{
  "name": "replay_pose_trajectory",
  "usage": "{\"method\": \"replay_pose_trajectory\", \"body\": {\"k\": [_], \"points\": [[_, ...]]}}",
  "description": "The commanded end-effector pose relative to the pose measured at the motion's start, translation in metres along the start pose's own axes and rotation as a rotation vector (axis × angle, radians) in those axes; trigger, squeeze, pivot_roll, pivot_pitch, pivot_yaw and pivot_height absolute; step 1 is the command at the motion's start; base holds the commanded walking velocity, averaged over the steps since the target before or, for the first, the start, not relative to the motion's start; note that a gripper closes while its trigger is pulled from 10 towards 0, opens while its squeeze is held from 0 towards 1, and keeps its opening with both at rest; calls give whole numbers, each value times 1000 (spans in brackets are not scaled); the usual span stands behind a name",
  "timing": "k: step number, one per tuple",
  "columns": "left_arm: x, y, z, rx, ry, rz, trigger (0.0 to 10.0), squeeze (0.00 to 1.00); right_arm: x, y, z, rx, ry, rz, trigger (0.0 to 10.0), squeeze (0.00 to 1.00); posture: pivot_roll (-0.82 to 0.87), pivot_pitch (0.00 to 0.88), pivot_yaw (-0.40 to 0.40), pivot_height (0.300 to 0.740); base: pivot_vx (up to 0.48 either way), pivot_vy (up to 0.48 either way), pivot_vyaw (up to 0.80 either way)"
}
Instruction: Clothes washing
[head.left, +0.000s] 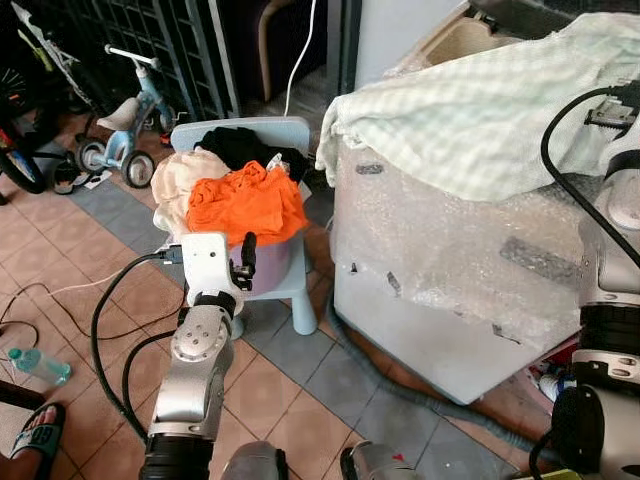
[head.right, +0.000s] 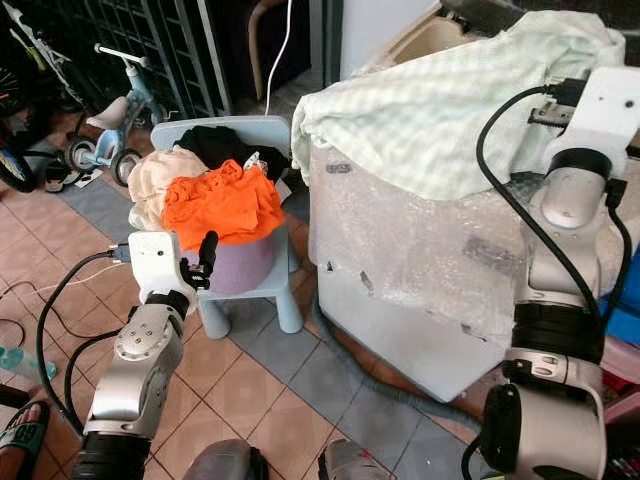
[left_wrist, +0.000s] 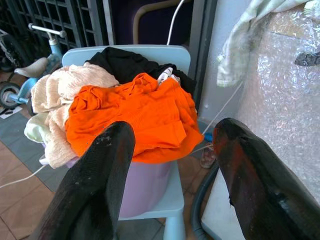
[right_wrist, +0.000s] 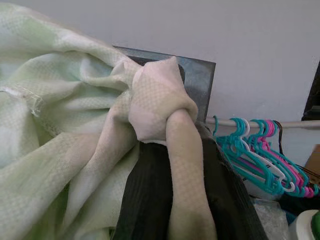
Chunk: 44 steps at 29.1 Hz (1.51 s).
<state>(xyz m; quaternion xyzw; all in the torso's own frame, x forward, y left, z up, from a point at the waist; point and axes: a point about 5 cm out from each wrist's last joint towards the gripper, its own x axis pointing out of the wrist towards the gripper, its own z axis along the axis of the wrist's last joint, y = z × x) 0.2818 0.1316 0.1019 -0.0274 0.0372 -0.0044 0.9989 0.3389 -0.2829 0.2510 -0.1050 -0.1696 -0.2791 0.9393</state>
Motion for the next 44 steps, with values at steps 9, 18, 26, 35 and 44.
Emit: {"method": "replay_pose_trajectory", "body": {"k": [9, 18, 26, 35, 44], "points": [[0, 2, 2, -14, -19, -15, 10000, 0, 0, 11, -14, 90, 120, 7, 10000, 0, -39, 108, 55, 740, 385, 0, -153], [-2, 2, 0, -32, -7, -28, 10000, 0, -6, 31, -12, 77, 107, 117, 10000, 0, -35, 107, 54, 740, 439, 0, -311], [-3, 0, -5, -30, 27, -43, 10000, 0, 7, 18, -15, 83, 159, 34, 10000, 0, -40, 111, 58, 740, 403, 64, -800], [-3, -2, -6, -27, 34, -45, 10000, 0, 71, -40, 39, 181, 86, -187, 10000, 0, -29, 113, 46, 740, 0, 0, -800], [-5, -2, -7, -32, 39, -28, 10000, 0, 68, 0, 38, 253, 83, 24, 10000, 0, -26, 118, 38, 740, 0, 0, -375]]}}
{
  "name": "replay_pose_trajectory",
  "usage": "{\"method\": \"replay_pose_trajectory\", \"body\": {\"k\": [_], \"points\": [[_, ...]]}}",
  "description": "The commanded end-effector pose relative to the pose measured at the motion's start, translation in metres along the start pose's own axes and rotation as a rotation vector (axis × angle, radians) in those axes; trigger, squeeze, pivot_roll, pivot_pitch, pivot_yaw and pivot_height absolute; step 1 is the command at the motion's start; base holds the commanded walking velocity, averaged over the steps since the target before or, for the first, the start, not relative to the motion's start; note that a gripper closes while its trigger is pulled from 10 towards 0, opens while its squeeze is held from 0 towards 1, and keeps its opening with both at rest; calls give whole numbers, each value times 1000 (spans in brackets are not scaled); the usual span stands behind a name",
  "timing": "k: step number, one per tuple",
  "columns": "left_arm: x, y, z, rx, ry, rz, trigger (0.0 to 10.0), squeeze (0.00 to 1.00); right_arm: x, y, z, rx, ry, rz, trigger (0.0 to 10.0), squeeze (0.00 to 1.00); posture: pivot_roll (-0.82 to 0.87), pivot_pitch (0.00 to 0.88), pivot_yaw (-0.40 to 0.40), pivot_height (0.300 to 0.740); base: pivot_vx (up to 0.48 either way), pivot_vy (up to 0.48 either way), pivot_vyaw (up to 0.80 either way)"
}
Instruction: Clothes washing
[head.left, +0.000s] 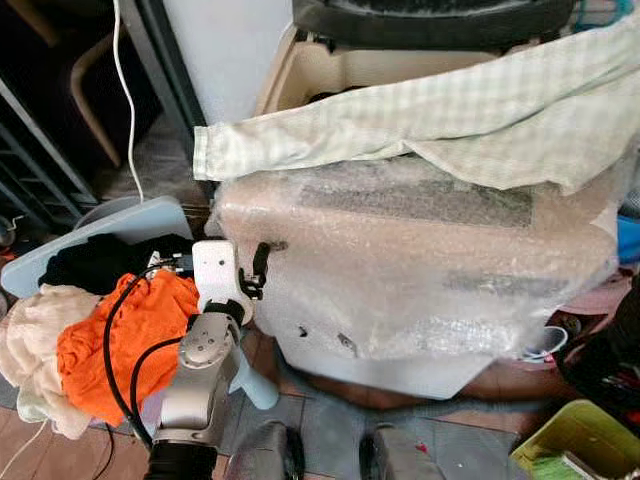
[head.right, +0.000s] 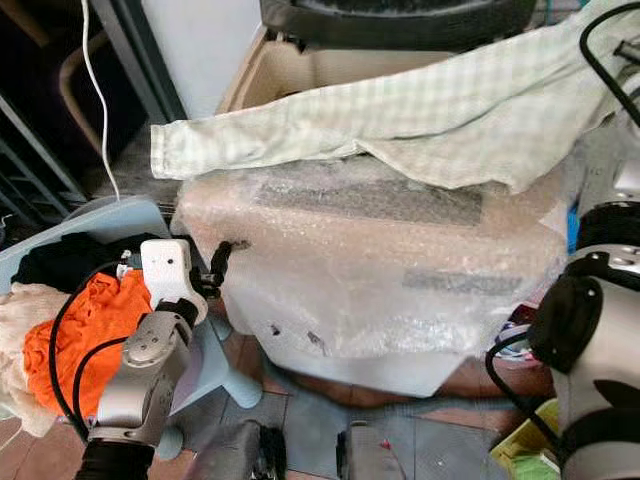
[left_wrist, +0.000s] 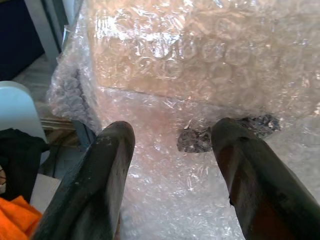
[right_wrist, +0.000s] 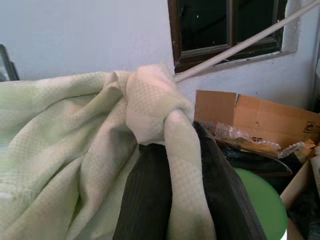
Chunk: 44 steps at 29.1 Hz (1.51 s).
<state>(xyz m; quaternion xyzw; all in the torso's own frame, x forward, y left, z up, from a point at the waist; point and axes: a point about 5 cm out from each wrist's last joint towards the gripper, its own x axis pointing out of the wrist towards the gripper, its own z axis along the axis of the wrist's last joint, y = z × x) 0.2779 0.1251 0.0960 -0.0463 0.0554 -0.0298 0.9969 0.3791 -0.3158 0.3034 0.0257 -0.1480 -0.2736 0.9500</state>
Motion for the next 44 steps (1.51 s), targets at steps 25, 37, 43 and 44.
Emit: {"method": "replay_pose_trajectory", "body": {"k": [25, 37, 43, 44], "points": [[-3, 8, -1, 13, 13, 58, 10000, 0, -70, 146, 3, -87, -206, 887, 10000, 1000, -28, 129, 35, 740, 0, 0, 0], [-2, 6, -3, 18, 25, 51, 10000, 0, -46, 79, -7, -330, -222, 600, 10000, 1000, -45, 136, 45, 740, 0, 0, 0], [-1, 6, -2, 26, 24, 48, 10000, 0, -82, 101, -13, -130, -170, 962, 10000, 1000, -44, 131, 50, 740, 0, 0, 0], [-1, 6, -2, 27, 24, 48, 10000, 0, -84, 102, -13, -127, -172, 974, 10000, 1000, -44, 131, 50, 740, 0, 0, 0]]}}
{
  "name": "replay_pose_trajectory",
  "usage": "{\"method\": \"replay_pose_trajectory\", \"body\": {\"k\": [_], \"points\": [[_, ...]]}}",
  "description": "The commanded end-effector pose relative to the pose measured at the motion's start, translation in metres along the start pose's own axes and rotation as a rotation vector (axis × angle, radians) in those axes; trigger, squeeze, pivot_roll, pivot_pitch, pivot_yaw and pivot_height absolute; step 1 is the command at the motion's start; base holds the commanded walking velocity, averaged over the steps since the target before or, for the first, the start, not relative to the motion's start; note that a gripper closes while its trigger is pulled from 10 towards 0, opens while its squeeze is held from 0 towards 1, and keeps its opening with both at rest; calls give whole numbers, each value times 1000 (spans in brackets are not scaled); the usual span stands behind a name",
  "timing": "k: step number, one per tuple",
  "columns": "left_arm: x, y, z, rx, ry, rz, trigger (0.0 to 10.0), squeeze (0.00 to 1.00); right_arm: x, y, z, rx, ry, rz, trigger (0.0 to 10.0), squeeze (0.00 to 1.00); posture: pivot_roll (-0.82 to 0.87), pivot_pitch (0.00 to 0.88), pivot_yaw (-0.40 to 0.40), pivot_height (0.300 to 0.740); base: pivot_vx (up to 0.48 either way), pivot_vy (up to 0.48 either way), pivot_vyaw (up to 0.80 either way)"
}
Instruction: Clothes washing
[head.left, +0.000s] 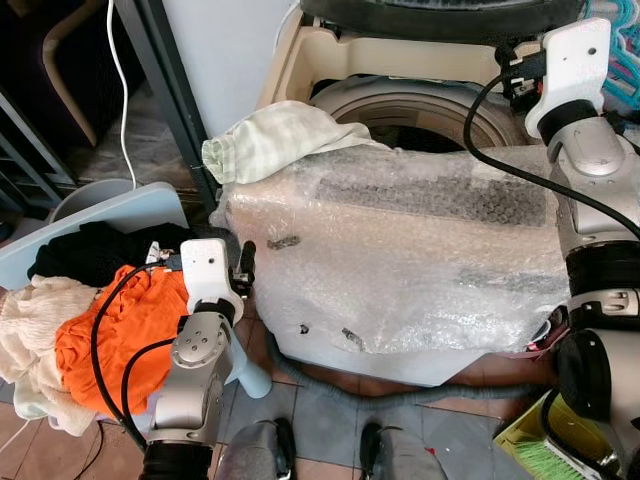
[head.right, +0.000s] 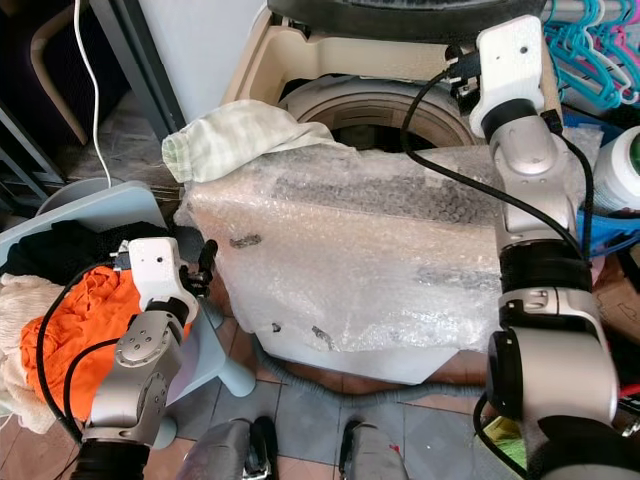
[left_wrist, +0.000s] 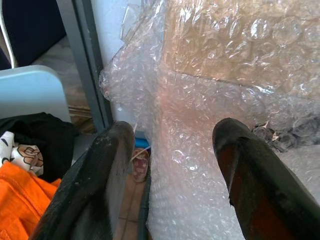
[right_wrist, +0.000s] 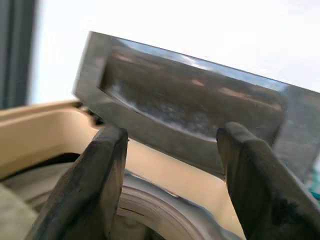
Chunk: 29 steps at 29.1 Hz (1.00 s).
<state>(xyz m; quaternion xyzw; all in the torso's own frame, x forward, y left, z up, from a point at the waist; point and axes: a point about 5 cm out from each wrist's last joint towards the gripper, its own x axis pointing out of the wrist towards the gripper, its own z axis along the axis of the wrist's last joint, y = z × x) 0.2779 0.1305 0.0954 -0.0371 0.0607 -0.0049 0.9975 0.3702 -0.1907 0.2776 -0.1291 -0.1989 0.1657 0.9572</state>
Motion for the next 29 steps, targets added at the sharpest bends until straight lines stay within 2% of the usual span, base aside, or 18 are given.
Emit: {"method": "replay_pose_trajectory", "body": {"k": [1, 2, 3, 4, 6, 7, 8, 9, 13, 16, 18, 19, 21, 22, 23, 26, 28, 29], "points": [[0, 1, -2, 12, 14, -3, 10000, 0, 1, 9, 5, 52, -22, 78, 10000, 1000, -41, 129, 52, 740, 0, 0, 0], [0, 1, -2, 13, 13, -3, 10000, 0, 0, 13, 5, 79, -24, 94, 10000, 1000, -40, 129, 53, 740, 0, 0, 0], [1, 1, -1, 15, 11, -3, 10000, 0, -2, 31, 5, 207, -28, 200, 10000, 1000, -39, 127, 55, 740, 0, 0, 0], [1, 1, -1, 15, 11, -3, 10000, 0, -2, 31, 5, 207, -28, 200, 10000, 1000, -39, 127, 55, 740, 0, 0, 0], [2, 1, -1, 18, 9, -6, 10000, 0, -8, 63, -1, 277, 12, 370, 10000, 1000, -38, 122, 58, 740, 0, 0, 0], [2, 1, -1, 18, 9, -6, 10000, 0, -8, 63, -1, 277, 12, 370, 10000, 1000, -38, 122, 58, 740, 0, 0, 0], [2, 0, 2, 5, -6, -9, 10000, 0, -11, 86, -18, 256, 58, 385, 10000, 1000, -33, 114, 54, 740, 0, 0, 0], [2, 0, 2, 5, -6, -9, 10000, 0, -11, 86, -18, 256, 58, 385, 10000, 1000, -33, 114, 54, 740, 0, 0, 0], [2, 0, 2, 6, -8, -7, 10000, 0, -18, 117, -25, 290, 72, 429, 10000, 1000, -23, 112, 51, 740, 0, 0, 0], [2, 1, 2, 7, -5, -6, 10000, 0, -19, 138, -27, 279, 84, 493, 10000, 1000, -24, 112, 50, 740, 0, 0, 0], [2, 0, 2, 10, -5, -10, 10000, 0, -14, 154, -28, 286, 98, 516, 10000, 1000, -21, 113, 48, 740, 0, 0, 0], [2, 0, 2, 10, -5, -10, 10000, 0, -14, 154, -28, 286, 98, 516, 10000, 1000, -21, 113, 48, 740, 0, 0, 0], [1, -1, 2, 17, -10, -13, 10000, 0, 4, 183, -28, 242, 121, 533, 10000, 1000, 1, 111, 41, 740, 0, 0, 0], [1, -1, 2, 17, -10, -13, 10000, 0, 4, 183, -28, 242, 121, 533, 10000, 1000, 1, 111, 41, 740, 0, 0, 0], [0, -1, 3, 23, -16, -10, 10000, 0, 9, 191, -22, 251, 99, 548, 10000, 1000, 11, 110, 37, 740, 0, 0, 0], [-1, 1, 4, 34, -24, -5, 10000, 0, 15, 200, -14, 275, 72, 565, 10000, 1000, 17, 111, 32, 740, 0, 0, 0], [-3, 3, 3, 35, -23, 1, 10000, 0, 16, 208, -12, 284, 77, 604, 10000, 1000, 20, 111, 28, 740, 0, 0, 0], [-3, 3, 3, 34, -22, 3, 10000, 0, 16, 211, -14, 272, 98, 618, 10000, 969, 21, 111, 26, 740, 0, 0, 0]]}}
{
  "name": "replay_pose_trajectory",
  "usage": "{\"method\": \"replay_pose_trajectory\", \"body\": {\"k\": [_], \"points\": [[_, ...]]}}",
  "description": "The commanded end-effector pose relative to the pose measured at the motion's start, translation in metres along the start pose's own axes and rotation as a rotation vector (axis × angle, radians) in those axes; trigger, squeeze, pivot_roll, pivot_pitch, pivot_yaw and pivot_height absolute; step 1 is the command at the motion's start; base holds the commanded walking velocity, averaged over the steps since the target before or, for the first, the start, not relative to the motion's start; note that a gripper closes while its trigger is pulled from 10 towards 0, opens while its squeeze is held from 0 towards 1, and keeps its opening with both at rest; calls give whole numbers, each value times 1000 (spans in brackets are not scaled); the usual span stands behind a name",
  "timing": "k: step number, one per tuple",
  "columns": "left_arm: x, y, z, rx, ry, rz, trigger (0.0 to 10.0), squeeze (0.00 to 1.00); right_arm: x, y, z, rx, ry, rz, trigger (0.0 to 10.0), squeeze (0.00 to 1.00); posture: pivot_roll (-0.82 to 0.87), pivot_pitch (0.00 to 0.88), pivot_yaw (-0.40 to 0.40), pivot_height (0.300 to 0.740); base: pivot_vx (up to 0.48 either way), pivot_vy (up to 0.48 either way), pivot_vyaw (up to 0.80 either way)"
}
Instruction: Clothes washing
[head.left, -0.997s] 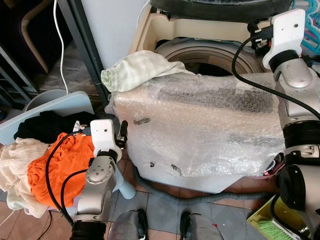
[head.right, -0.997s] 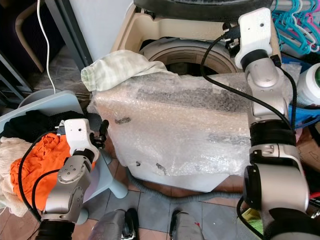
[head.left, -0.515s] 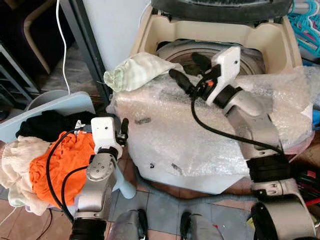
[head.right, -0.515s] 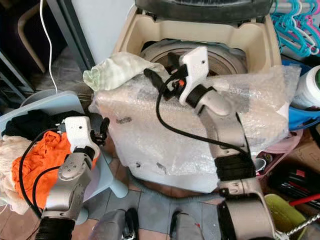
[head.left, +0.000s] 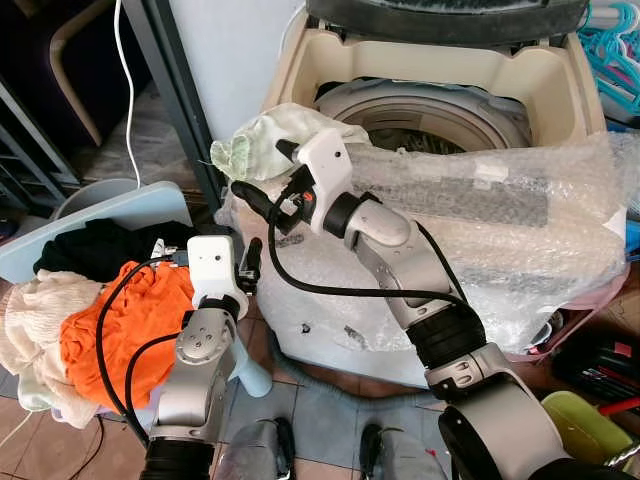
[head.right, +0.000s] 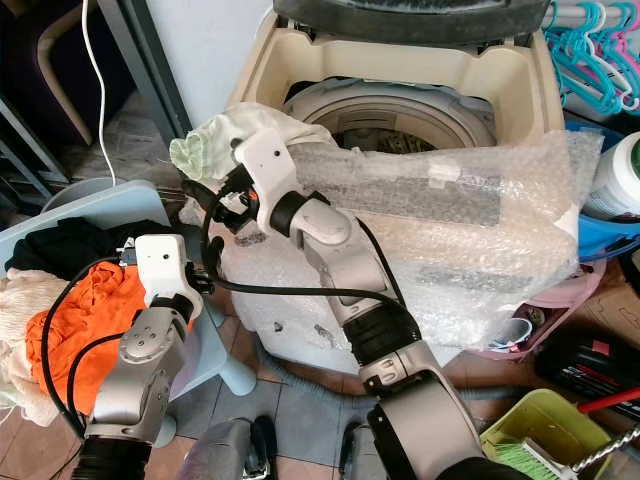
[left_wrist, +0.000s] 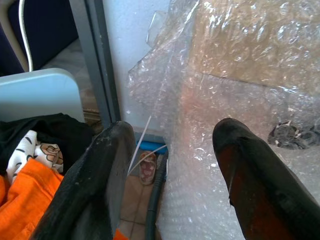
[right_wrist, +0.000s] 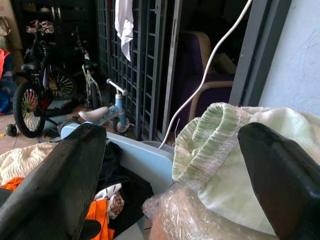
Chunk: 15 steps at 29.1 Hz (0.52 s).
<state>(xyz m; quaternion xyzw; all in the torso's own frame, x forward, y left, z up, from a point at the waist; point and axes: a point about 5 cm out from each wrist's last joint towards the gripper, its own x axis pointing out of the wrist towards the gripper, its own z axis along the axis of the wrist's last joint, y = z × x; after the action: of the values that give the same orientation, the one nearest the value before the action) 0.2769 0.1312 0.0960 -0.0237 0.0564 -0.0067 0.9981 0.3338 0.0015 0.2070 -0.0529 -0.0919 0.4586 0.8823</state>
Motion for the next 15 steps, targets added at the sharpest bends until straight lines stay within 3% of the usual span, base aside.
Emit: {"method": "replay_pose_trajectory", "body": {"k": [1, 2, 6, 8, 11, 15], "points": [[-2, 2, 2, 7, -13, 6, 10000, 0, 4, 3, -5, -9, 45, 26, 10000, 969, 21, 112, 25, 740, 0, 0, 0], [-2, 2, 2, 6, -13, 6, 10000, 0, 5, -1, -11, -20, 96, -9, 10000, 894, 21, 113, 25, 740, 0, 0, 0], [-2, 2, 2, 3, -12, 11, 10000, 0, 5, -27, -26, -3, 220, -207, 10000, 824, 23, 113, 22, 740, 0, 0, 0], [-2, 2, 1, 1, -9, 14, 10000, 0, -7, -52, -31, 59, 269, -381, 10000, 820, 21, 113, 23, 740, 0, 0, 0], [-2, 2, 1, 1, -6, 12, 10000, 0, -22, -76, -31, 122, 261, -559, 10000, 824, 14, 115, 28, 740, 0, 0, 0], [-2, 1, 1, 0, -3, 6, 10000, 0, -48, -108, -23, 134, 198, -781, 10000, 824, 6, 117, 32, 740, 0, 0, 0]]}}
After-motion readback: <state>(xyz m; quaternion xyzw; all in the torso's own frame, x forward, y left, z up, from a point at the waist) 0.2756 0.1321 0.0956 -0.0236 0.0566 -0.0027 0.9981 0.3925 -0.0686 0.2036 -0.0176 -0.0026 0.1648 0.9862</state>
